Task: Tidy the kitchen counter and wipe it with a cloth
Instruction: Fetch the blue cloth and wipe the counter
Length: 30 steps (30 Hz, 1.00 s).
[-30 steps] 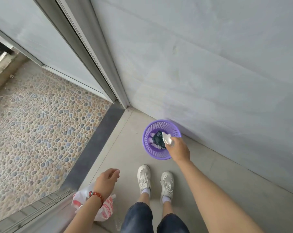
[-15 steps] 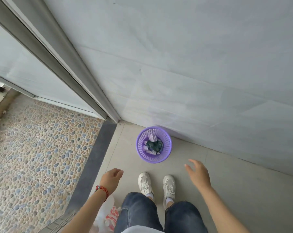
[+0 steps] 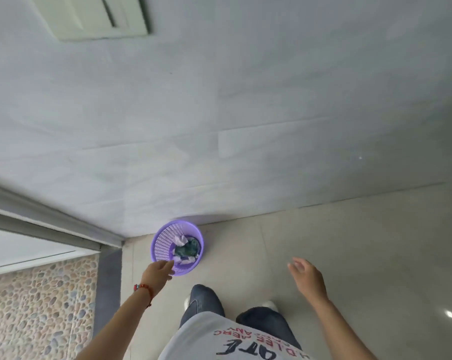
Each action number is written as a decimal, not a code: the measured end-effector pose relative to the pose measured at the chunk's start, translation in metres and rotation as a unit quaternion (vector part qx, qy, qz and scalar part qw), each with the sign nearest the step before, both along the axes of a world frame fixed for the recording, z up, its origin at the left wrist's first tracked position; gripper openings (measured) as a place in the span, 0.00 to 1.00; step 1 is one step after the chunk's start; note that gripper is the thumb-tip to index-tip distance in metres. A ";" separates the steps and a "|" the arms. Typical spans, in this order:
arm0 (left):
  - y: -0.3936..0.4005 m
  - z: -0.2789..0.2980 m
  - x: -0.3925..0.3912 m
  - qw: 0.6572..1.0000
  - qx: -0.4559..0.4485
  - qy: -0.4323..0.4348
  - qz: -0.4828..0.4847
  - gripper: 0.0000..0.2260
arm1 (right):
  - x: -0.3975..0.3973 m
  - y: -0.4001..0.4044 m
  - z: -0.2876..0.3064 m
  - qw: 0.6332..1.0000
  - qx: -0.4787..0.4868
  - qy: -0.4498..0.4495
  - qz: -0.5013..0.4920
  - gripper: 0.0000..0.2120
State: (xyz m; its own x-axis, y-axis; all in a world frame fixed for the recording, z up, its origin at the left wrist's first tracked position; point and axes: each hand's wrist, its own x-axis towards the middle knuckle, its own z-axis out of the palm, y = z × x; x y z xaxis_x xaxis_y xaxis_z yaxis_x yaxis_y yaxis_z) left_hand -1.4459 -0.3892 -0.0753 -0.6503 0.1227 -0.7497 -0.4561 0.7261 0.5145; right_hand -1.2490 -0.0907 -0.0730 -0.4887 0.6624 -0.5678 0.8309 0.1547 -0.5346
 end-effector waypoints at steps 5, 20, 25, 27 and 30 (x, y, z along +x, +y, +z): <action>0.108 0.009 0.045 0.998 0.052 -0.037 -0.006 0.11 | 0.094 0.055 0.009 0.993 0.000 0.028 -0.114 0.14; 0.411 0.016 0.161 0.915 0.038 -0.032 -0.401 0.15 | 0.317 0.099 0.001 0.859 -0.008 0.047 -0.510 0.15; 0.516 0.006 0.213 0.866 0.035 -0.055 -0.497 0.12 | 0.358 0.136 0.001 0.799 0.013 0.033 -0.601 0.15; 0.561 0.005 0.232 0.847 0.029 -0.066 -0.527 0.09 | 0.371 0.158 0.001 0.771 0.022 0.026 -0.636 0.14; 0.627 0.009 0.257 0.815 0.016 -0.071 -0.575 0.08 | 0.386 0.188 0.004 0.731 0.024 0.021 -0.682 0.14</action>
State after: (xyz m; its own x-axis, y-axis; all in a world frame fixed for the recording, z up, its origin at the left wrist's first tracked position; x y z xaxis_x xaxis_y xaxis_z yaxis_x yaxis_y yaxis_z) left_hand -1.1893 0.2377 -0.0663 0.0009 0.6112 -0.7915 0.4589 0.7030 0.5433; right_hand -0.8634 0.0976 -0.0692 0.6281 0.5691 -0.5307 0.2140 -0.7820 -0.5854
